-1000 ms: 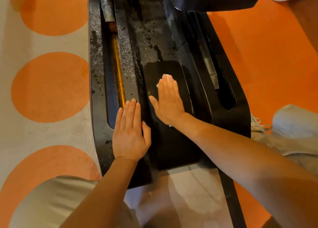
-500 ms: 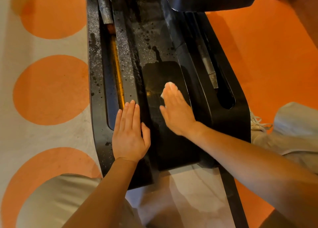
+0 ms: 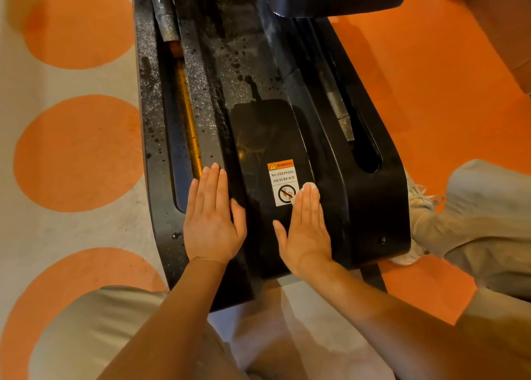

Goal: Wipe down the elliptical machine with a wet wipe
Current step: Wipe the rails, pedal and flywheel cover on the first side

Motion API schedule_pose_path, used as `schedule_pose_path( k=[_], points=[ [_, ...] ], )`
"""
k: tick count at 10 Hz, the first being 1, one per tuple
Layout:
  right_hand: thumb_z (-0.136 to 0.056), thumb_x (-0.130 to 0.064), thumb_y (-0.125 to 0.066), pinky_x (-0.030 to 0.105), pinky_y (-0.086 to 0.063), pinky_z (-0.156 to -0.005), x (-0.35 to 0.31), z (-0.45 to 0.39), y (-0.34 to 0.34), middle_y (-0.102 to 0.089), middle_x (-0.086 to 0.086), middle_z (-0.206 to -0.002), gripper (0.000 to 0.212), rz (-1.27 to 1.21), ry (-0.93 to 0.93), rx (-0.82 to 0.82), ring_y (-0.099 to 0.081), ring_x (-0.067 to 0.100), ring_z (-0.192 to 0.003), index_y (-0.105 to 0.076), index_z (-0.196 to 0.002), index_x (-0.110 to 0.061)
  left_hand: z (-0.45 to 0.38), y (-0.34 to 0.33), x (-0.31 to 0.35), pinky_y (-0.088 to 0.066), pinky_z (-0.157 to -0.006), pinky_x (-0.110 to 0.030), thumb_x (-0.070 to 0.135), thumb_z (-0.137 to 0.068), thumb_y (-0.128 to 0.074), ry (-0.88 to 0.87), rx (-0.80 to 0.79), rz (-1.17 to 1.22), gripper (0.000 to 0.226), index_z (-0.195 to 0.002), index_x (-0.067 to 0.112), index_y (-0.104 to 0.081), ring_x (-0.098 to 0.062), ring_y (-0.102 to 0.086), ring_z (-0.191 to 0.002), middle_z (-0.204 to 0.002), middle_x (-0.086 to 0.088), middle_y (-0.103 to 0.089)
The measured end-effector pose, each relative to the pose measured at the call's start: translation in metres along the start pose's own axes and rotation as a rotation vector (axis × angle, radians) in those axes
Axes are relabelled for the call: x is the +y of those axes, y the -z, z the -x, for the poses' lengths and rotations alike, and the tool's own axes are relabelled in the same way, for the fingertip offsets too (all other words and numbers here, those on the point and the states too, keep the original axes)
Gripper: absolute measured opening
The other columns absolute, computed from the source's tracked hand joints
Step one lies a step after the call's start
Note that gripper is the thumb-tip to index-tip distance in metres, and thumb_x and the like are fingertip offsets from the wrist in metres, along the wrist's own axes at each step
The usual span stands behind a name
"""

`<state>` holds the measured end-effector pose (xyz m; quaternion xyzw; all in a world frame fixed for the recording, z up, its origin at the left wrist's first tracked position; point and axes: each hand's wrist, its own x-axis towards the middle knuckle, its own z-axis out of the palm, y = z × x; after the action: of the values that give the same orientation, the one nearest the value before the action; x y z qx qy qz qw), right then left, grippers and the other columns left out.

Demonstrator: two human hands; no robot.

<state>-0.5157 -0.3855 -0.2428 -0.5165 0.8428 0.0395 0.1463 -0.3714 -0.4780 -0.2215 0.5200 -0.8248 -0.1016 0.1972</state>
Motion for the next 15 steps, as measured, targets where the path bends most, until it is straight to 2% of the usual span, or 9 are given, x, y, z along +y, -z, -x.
schedule_pose_path(
  k=[1,2,4,7,9,10,12,13,15],
  points=[
    [-0.094,-0.053,-0.018,0.048,-0.026,-0.117,0.003,0.015,-0.012,-0.003,0.027,-0.159,0.083,-0.030,-0.054,0.034,-0.006,0.038,-0.148,-0.003,-0.148,0.008,0.000,-0.001,0.000,-0.021,-0.122,-0.047,0.031,-0.099,-0.031,0.000,0.002,0.002,0.058,-0.146,0.000,-0.043,-0.029,-0.032,-0.145,-0.153,-0.016,-0.040],
    [-0.097,-0.054,-0.018,0.046,-0.013,-0.122,0.003,0.007,-0.011,0.013,0.024,-0.158,0.083,-0.019,-0.035,0.011,0.011,0.035,-0.148,0.013,-0.146,0.005,0.000,-0.001,0.000,-0.021,-0.122,-0.046,0.031,-0.099,-0.031,-0.003,0.004,0.003,0.057,-0.146,0.000,-0.043,-0.029,-0.033,-0.145,-0.153,-0.017,-0.041],
    [-0.098,-0.051,-0.012,0.044,-0.004,-0.123,-0.002,-0.045,0.016,0.009,0.023,-0.160,0.079,-0.021,0.096,0.074,0.010,0.034,-0.149,0.005,-0.151,0.005,0.000,-0.001,-0.001,-0.020,-0.122,-0.045,0.031,-0.099,-0.031,-0.001,-0.007,-0.002,0.058,-0.147,0.001,-0.042,-0.028,-0.031,-0.146,-0.154,-0.016,-0.040],
    [-0.107,-0.033,-0.022,0.036,0.004,-0.122,-0.016,-0.124,0.054,0.006,0.011,-0.163,0.058,-0.010,0.508,-0.015,0.013,0.023,-0.149,-0.004,-0.155,-0.005,-0.004,0.004,0.002,-0.017,-0.123,-0.042,0.031,-0.097,-0.034,0.015,-0.032,0.035,0.057,-0.143,-0.001,-0.046,-0.028,-0.034,-0.144,-0.150,-0.017,-0.044],
    [-0.106,-0.015,-0.030,0.017,0.010,-0.115,-0.010,-0.162,0.070,-0.002,0.006,-0.163,0.052,-0.027,0.893,-0.134,0.009,0.011,-0.148,-0.011,-0.155,-0.008,-0.019,0.018,0.010,-0.040,-0.109,-0.055,0.027,-0.099,-0.040,0.025,0.000,0.064,0.042,-0.125,0.000,-0.058,-0.025,-0.047,-0.122,-0.127,-0.015,-0.059],
    [-0.106,-0.014,-0.032,0.021,0.007,-0.119,-0.008,-0.179,0.071,0.000,0.006,-0.163,0.056,-0.018,0.883,-0.100,0.010,0.011,-0.147,-0.006,-0.155,-0.009,-0.037,0.017,0.012,-0.033,-0.115,-0.049,0.026,-0.100,-0.039,0.070,0.037,0.051,0.037,-0.120,0.002,-0.059,-0.025,-0.049,-0.118,-0.122,-0.012,-0.058],
    [-0.106,-0.031,-0.025,0.031,0.009,-0.120,-0.041,-0.209,0.073,0.010,0.009,-0.163,0.061,-0.059,0.755,-0.104,0.013,0.019,-0.149,0.002,-0.154,-0.005,-0.062,-0.003,0.013,0.001,-0.122,-0.029,0.040,-0.101,-0.023,0.227,-0.070,-0.030,0.063,-0.150,0.003,-0.035,-0.025,-0.022,-0.149,-0.158,-0.015,-0.031],
    [-0.107,-0.024,-0.024,0.024,0.013,-0.116,-0.042,-0.228,0.077,0.008,0.009,-0.163,0.056,-0.040,0.850,-0.124,0.012,0.019,-0.149,0.000,-0.154,-0.005,-0.061,-0.007,0.015,0.010,-0.119,-0.020,0.040,-0.101,-0.024,0.253,-0.072,-0.041,0.063,-0.154,0.006,-0.026,-0.019,-0.012,-0.151,-0.163,-0.010,-0.021],
    [-0.107,-0.020,-0.027,0.017,0.017,-0.112,-0.019,-0.254,0.080,0.006,0.008,-0.163,0.055,-0.001,1.150,-0.186,0.012,0.017,-0.149,-0.003,-0.154,-0.006,-0.060,-0.008,0.020,0.006,-0.120,-0.018,0.041,-0.103,-0.024,0.311,-0.048,-0.050,0.060,-0.154,0.010,-0.030,-0.013,-0.014,-0.150,-0.161,-0.005,-0.024]
  ],
)
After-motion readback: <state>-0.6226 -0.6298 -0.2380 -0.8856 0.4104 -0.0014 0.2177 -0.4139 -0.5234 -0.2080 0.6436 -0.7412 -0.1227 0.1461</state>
